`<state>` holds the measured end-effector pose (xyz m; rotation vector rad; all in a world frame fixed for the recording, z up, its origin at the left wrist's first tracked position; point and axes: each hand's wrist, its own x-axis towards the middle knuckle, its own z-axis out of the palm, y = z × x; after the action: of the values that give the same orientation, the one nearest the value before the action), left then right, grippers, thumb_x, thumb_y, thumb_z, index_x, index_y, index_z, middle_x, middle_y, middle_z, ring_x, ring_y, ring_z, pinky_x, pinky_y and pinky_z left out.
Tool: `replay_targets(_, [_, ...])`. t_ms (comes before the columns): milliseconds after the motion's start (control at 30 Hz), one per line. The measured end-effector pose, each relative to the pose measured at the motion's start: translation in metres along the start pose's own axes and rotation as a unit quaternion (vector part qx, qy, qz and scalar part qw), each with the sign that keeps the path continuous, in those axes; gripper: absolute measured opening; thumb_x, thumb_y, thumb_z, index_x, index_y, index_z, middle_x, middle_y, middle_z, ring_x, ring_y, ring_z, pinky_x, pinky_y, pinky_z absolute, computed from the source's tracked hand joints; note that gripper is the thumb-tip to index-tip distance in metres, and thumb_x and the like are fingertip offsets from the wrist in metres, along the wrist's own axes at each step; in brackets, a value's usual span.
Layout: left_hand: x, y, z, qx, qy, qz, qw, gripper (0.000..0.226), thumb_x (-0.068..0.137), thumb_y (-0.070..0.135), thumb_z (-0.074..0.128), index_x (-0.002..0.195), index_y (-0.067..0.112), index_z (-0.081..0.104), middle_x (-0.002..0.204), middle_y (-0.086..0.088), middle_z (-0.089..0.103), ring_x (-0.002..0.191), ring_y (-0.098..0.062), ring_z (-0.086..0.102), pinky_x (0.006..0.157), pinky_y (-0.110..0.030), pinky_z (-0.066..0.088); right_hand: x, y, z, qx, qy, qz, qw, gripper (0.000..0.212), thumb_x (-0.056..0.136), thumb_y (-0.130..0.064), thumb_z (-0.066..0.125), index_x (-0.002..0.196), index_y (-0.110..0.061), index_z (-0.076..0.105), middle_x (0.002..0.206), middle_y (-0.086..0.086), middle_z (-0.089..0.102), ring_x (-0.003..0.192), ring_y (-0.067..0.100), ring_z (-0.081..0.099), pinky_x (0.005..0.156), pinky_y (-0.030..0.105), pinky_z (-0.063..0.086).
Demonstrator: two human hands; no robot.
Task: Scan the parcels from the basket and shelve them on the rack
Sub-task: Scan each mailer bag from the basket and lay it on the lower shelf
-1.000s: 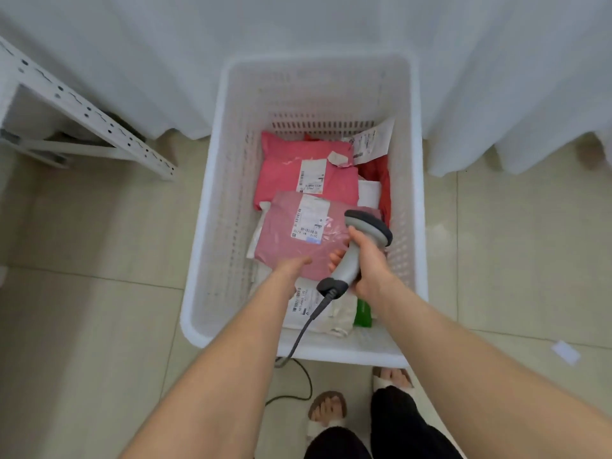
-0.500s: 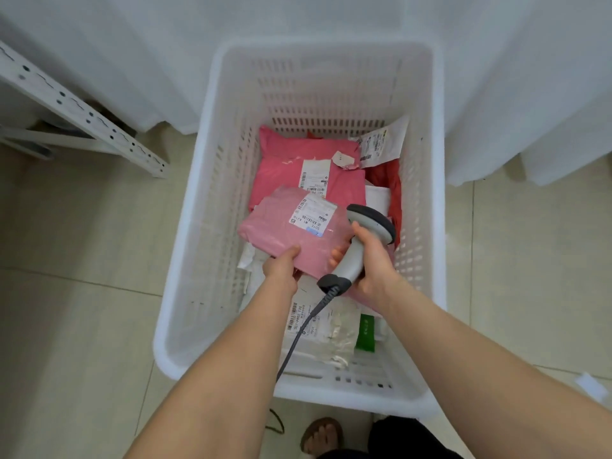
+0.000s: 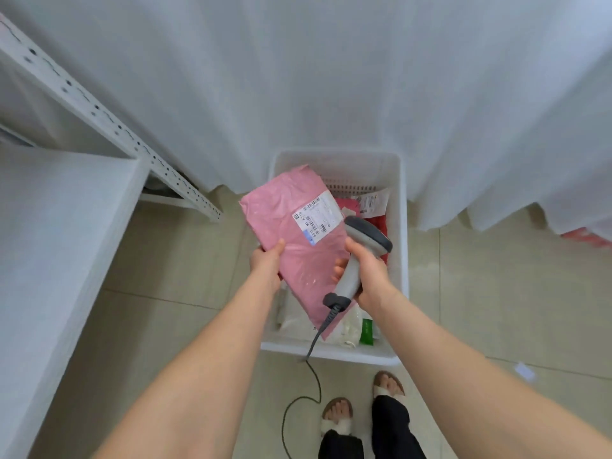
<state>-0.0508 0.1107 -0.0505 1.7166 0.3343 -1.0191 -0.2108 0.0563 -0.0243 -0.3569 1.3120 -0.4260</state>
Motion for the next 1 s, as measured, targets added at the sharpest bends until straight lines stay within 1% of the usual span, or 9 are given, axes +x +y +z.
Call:
replay_targets(167, [-0.08, 0.083, -0.035, 0.01, -0.005, 0.06, 0.998, 0.039, 0.091, 0.012, 0.063, 0.124, -0.005, 0.051, 0.121, -0.022, 0.06, 0.099, -0.029, 0.061, 0.094, -0.05, 0.049, -0.094, -0.035, 0.029, 0.006, -0.01, -0.031, 0.999, 0.018, 0.086, -0.02, 0.072, 0.092, -0.005, 0.064, 0.061, 0.007, 0.06, 0.042, 0.015, 0.052, 0.05, 0.027, 0.045])
replay_targets(367, [-0.165, 0.151, -0.071, 0.032, -0.036, 0.121, 0.992, 0.048, 0.09, 0.025, 0.063, 0.131, 0.003, 0.05, 0.123, -0.018, 0.061, 0.11, -0.035, 0.061, 0.096, -0.053, 0.047, -0.183, -0.061, 0.053, 0.011, -0.03, -0.068, 0.997, 0.014, 0.084, -0.017, 0.073, 0.08, -0.008, 0.064, 0.06, 0.005, 0.056, 0.043, 0.016, 0.048, 0.049, 0.026, 0.044])
replay_targets(433, [-0.193, 0.162, -0.083, 0.031, -0.043, 0.138, 0.989, 0.048, 0.09, 0.026, 0.064, 0.13, 0.003, 0.051, 0.122, -0.018, 0.062, 0.11, -0.035, 0.061, 0.097, -0.054, 0.047, -0.208, -0.063, 0.055, 0.008, -0.038, -0.083, 0.996, 0.014, 0.081, -0.017, 0.076, 0.085, -0.009, 0.065, 0.063, 0.006, 0.056, 0.046, 0.016, 0.051, 0.051, 0.028, 0.046])
replay_targets(533, [-0.234, 0.17, -0.103, 0.037, -0.042, 0.162, 0.985, 0.049, 0.088, 0.029, 0.066, 0.127, 0.002, 0.052, 0.117, -0.018, 0.063, 0.105, -0.035, 0.063, 0.095, -0.053, 0.049, -0.243, -0.061, 0.051, 0.007, -0.043, -0.099, 0.994, 0.03, 0.076, -0.021, 0.081, 0.1, -0.007, 0.069, 0.068, 0.006, 0.06, 0.056, 0.019, 0.056, 0.062, 0.032, 0.051])
replay_targets(600, [-0.26, 0.169, -0.118, 0.047, -0.044, 0.186, 0.981, 0.051, 0.086, 0.031, 0.068, 0.126, 0.003, 0.053, 0.113, -0.017, 0.065, 0.101, -0.034, 0.064, 0.094, -0.051, 0.049, -0.267, -0.056, 0.044, 0.01, -0.051, -0.112, 0.992, 0.036, 0.074, -0.023, 0.082, 0.104, -0.007, 0.07, 0.07, 0.006, 0.063, 0.058, 0.018, 0.057, 0.062, 0.032, 0.052])
replay_targets(700, [-0.301, 0.163, -0.143, 0.063, -0.025, 0.216, 0.974, 0.053, 0.08, 0.033, 0.074, 0.121, 0.004, 0.056, 0.107, -0.013, 0.066, 0.089, -0.028, 0.064, 0.091, -0.046, 0.052, -0.304, -0.046, 0.03, 0.008, -0.076, -0.131, 0.988, 0.05, 0.074, -0.022, 0.082, 0.118, -0.006, 0.065, 0.092, 0.01, 0.067, 0.075, 0.022, 0.061, 0.08, 0.04, 0.054])
replay_targets(767, [-0.324, 0.158, -0.16, 0.067, -0.01, 0.239, 0.969, 0.053, 0.078, 0.032, 0.077, 0.118, 0.003, 0.059, 0.108, -0.014, 0.067, 0.092, -0.029, 0.065, 0.091, -0.045, 0.051, -0.329, -0.036, 0.017, 0.01, -0.08, -0.139, 0.987, 0.055, 0.075, -0.021, 0.081, 0.123, -0.003, 0.061, 0.102, 0.014, 0.067, 0.08, 0.025, 0.062, 0.088, 0.043, 0.054])
replay_targets(900, [-0.371, 0.148, -0.19, 0.048, -0.009, 0.263, 0.964, 0.052, 0.076, 0.025, 0.079, 0.118, 0.001, 0.06, 0.11, -0.016, 0.066, 0.1, -0.032, 0.065, 0.094, -0.045, 0.051, -0.377, -0.023, -0.006, 0.03, -0.113, -0.134, 0.984, 0.037, 0.078, -0.02, 0.079, 0.109, -0.004, 0.064, 0.079, 0.011, 0.07, 0.061, 0.021, 0.065, 0.064, 0.033, 0.057])
replay_targets(1000, [-0.4, 0.143, -0.211, 0.042, -0.008, 0.262, 0.964, 0.05, 0.074, 0.027, 0.081, 0.113, 0.003, 0.062, 0.104, -0.013, 0.067, 0.089, -0.029, 0.066, 0.088, -0.04, 0.053, -0.403, -0.013, -0.016, 0.037, -0.135, -0.117, 0.983, 0.033, 0.08, -0.021, 0.078, 0.105, -0.005, 0.063, 0.083, 0.012, 0.071, 0.064, 0.023, 0.068, 0.067, 0.033, 0.058])
